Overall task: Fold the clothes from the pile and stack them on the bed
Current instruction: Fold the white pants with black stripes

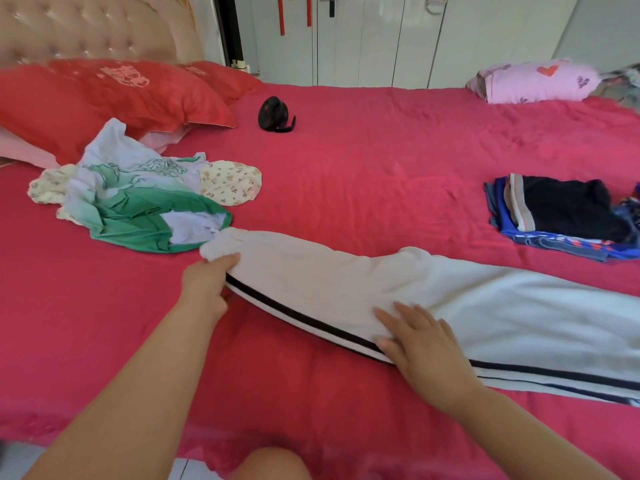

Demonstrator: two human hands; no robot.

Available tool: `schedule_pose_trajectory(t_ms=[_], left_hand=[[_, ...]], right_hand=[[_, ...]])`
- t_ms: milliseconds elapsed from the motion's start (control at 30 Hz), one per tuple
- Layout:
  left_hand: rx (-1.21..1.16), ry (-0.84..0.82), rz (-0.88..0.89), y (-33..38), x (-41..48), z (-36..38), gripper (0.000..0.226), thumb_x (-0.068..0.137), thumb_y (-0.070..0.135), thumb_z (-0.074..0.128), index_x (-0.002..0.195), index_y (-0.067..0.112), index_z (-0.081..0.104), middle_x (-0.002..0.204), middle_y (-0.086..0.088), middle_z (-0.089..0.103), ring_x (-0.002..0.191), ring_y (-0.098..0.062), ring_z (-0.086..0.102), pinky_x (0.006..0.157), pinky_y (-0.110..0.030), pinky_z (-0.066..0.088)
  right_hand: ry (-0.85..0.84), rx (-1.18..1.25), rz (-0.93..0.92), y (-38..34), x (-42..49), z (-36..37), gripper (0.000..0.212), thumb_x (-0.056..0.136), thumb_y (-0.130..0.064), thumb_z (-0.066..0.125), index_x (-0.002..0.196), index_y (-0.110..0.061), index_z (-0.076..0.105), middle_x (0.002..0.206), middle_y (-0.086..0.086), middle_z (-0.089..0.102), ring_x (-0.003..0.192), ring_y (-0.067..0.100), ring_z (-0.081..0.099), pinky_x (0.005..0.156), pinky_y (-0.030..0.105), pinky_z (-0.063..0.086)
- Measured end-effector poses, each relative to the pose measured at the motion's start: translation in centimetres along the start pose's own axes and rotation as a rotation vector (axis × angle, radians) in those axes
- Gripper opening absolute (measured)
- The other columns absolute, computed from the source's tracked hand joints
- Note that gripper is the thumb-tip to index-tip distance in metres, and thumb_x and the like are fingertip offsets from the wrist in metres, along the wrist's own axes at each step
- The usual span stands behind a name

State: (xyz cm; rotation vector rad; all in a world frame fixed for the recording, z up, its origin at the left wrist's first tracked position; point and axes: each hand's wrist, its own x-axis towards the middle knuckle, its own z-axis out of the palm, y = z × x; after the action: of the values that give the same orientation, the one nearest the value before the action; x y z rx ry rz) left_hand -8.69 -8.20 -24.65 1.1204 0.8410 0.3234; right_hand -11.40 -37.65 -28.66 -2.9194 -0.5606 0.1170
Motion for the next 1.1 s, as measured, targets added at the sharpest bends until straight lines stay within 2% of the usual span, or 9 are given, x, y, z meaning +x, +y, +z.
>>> schedule_pose_trajectory(t_ms=[100,167,333,467,600,700,900,1000,1100], left_hand=[[0.122,0.037,0.16,0.3,-0.2,-2.2,0.028,0.08,0.0,0.065,0.106,0.007,0.059,0.094,-0.009,0.065,0.078,-0.022,0.06,0.07,-0.032,0.051],[0.205,-0.049,0.042,-0.4,-0.4,-3.9,0.036,0.08,0.003,0.067,0.114,0.008,0.057,0.093,-0.007,0.064,0.079,-0.021,0.06,0.068,-0.032,0.05],[-0.008,-0.052,-0.227,-0.4,0.8,-5.6,0.035,0.087,0.046,0.058,0.096,0.013,0.055,0.089,-0.007,0.057,0.079,-0.018,0.055,0.073,-0.033,0.047],[-0.076,0.04,-0.074,0.2,1.0,-3.6,0.003,0.088,0.005,0.055,0.086,0.006,0.057,0.077,-0.009,0.055,0.062,-0.016,0.051,0.048,-0.023,0.048],[0.118,0.05,0.411,0.8,-2.8,0.9,0.03,0.082,0.004,0.06,0.11,0.014,0.061,0.103,-0.002,0.064,0.084,-0.012,0.059,0.077,-0.024,0.049],[0.342,-0.131,0.721,-0.6,-8.7,5.5,0.031,0.083,0.01,0.061,0.11,0.025,0.058,0.095,0.012,0.061,0.082,0.002,0.057,0.07,-0.003,0.042],[0.661,-0.62,0.893,-8.8,-16.7,12.3,0.027,0.08,0.006,0.063,0.106,0.011,0.063,0.105,0.0,0.066,0.098,-0.015,0.059,0.086,-0.027,0.044],[0.805,-0.753,0.957,-11.2,-17.8,13.1,0.027,0.081,0.017,0.057,0.106,0.013,0.066,0.106,-0.004,0.066,0.099,-0.017,0.055,0.089,-0.025,0.04],[0.733,-0.562,1.046,-10.3,-17.0,12.6,0.032,0.083,0.021,0.052,0.11,0.013,0.067,0.112,-0.001,0.065,0.108,-0.016,0.054,0.091,-0.008,0.027]], right_hand=[[-0.055,-0.019,-0.02,-1.0,0.2,0.2,0.076,0.074,-0.067,-0.008,0.142,-0.046,0.017,0.155,-0.008,0.013,0.144,0.017,0.007,0.113,0.04,0.012],[-0.083,-0.036,-0.013,-1.2,0.3,0.6,0.068,0.08,-0.066,-0.001,0.142,-0.044,0.02,0.155,-0.007,0.013,0.144,0.017,0.006,0.113,0.04,0.012],[0.023,-0.042,-0.044,-1.9,0.4,0.5,0.086,0.065,-0.062,-0.013,0.142,-0.045,0.021,0.154,-0.008,0.017,0.144,0.019,0.008,0.114,0.04,0.012],[0.083,0.051,-0.072,-1.8,0.4,0.3,0.077,0.074,-0.061,0.002,0.136,-0.038,0.041,0.149,-0.003,0.034,0.14,0.023,0.024,0.111,0.041,0.02],[0.245,0.33,-0.037,-1.1,0.3,-1.0,0.036,0.094,-0.037,0.046,0.127,-0.027,0.056,0.139,-0.001,0.047,0.132,0.014,0.036,0.106,0.017,0.021],[0.281,0.671,0.043,-0.6,-0.1,-2.6,0.029,0.094,-0.033,0.047,0.121,-0.031,0.058,0.129,-0.012,0.055,0.118,0.001,0.047,0.092,0.004,0.03],[-0.071,1.969,0.431,2.6,0.1,-5.6,0.066,0.081,-0.066,0.039,0.113,-0.012,0.061,0.109,0.01,0.067,0.101,0.024,0.065,0.077,0.038,0.056],[-0.052,1.966,0.511,5.2,-0.5,-6.1,0.043,0.083,-0.033,0.055,0.112,-0.002,0.059,0.094,0.014,0.07,0.085,0.024,0.068,0.073,0.035,0.056],[0.085,1.978,0.498,7.9,-1.1,-6.3,0.026,0.089,-0.008,0.05,0.112,-0.002,0.06,0.092,0.012,0.071,0.077,0.021,0.07,0.066,0.03,0.058]])
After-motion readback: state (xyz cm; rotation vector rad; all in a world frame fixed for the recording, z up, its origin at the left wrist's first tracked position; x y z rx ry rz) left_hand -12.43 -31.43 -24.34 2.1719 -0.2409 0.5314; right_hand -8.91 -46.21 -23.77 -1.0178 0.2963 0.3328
